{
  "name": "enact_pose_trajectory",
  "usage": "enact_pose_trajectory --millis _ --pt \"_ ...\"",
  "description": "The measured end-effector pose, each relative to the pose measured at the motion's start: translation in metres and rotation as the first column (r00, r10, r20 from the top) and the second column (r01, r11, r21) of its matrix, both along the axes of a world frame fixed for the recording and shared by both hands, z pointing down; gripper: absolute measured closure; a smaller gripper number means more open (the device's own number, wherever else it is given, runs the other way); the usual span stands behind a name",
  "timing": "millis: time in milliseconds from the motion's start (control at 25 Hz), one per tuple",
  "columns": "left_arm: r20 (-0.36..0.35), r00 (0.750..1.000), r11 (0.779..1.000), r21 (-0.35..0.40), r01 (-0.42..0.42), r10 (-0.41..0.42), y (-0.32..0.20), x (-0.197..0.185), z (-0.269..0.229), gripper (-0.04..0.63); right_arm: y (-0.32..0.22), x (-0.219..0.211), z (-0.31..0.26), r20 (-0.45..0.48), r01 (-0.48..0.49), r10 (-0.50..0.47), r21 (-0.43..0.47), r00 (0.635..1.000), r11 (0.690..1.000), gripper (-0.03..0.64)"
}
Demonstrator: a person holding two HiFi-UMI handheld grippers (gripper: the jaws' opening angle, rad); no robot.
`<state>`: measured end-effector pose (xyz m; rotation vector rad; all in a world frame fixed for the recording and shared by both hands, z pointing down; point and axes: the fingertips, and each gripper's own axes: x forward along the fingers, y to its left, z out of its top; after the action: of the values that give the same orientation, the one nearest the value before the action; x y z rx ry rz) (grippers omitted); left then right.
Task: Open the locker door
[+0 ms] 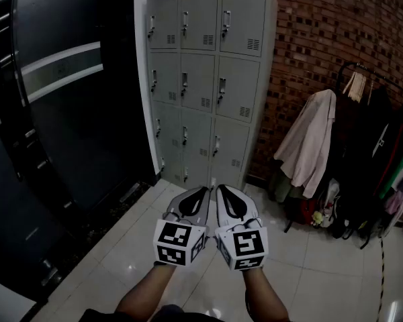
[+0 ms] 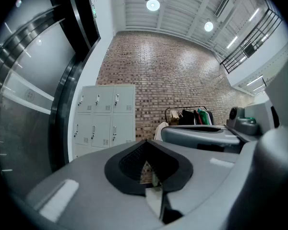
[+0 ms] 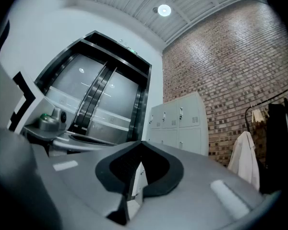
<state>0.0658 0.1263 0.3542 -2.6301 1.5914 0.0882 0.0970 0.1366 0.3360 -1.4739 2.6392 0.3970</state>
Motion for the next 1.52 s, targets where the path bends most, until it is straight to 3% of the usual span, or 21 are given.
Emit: enact_pose_trajectory --millis 360,600,1120,1520 --pt "-0.003 1.0 1.0 0.002 -0.018 0.018 -0.047 0.009 -0.016 0.589 -0.045 0.002 -0.02 0.016 0.031 -0.031 0.005 0.999 0.999 0.617" --pt "0.0 0.999 0.998 0.05 -0.046 0.046 -0.104 0.007 -0.031 0.589 -0.102 -0.004 -0.03 0.005 0.011 -0.011 0.029 1.0 1.0 0.617" --pt "-0.031 0.991 0.989 0.082 -0.125 0.127 -0.276 -0.043 -0.071 0.589 -0.273 -0.059 -0.067 -0.056 -0.063 0.066 0.054 0.996 0.997 0.617" --pt "-0.042 0.984 0.982 0.081 -0.171 0.175 -0.359 -0.073 -0.085 0.589 -0.356 -0.087 -0.078 -0.071 -0.087 0.092 0.073 0.993 0.994 0.617"
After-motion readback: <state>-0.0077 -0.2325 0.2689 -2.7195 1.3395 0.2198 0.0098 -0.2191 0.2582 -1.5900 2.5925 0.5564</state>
